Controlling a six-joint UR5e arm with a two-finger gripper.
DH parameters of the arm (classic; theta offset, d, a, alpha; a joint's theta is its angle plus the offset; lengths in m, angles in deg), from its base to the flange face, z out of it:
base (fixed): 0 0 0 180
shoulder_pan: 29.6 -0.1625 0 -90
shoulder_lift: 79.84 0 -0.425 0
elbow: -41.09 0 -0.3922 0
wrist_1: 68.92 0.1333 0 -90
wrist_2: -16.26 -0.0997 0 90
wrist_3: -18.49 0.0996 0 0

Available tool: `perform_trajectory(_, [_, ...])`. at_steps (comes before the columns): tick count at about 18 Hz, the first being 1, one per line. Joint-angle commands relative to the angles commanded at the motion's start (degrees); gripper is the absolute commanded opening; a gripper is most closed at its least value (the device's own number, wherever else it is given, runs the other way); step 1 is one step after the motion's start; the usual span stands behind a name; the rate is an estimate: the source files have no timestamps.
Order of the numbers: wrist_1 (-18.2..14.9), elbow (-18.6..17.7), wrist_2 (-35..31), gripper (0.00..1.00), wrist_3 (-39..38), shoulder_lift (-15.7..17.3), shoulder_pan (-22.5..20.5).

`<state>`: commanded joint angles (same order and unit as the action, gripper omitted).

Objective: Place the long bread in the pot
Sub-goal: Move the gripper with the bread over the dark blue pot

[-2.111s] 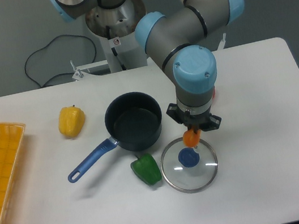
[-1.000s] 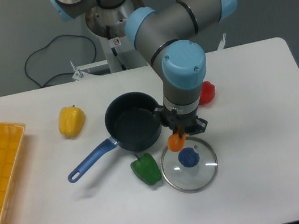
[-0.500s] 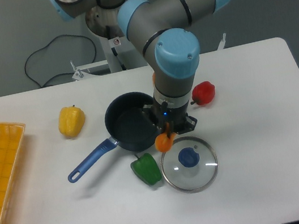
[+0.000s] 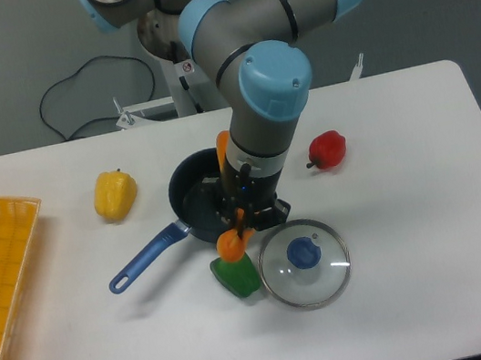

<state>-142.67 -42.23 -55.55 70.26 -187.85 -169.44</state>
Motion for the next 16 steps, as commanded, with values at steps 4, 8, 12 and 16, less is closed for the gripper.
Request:
perform_trajectory(4, [1.85,-0.35,-0.26,0.04,-0.18,0.00,0.61])
perform_trajectory(8, [5.09,-2.98,-0.35,0.04,0.00,0.96,0.88])
perform_trajectory(12, [6.51,-6.15,-0.44,0.05,0.09,2.02,0.97])
perform_trajectory(16, [6.51,-6.77,-0.44,0.06,0.00,2.64,1.05])
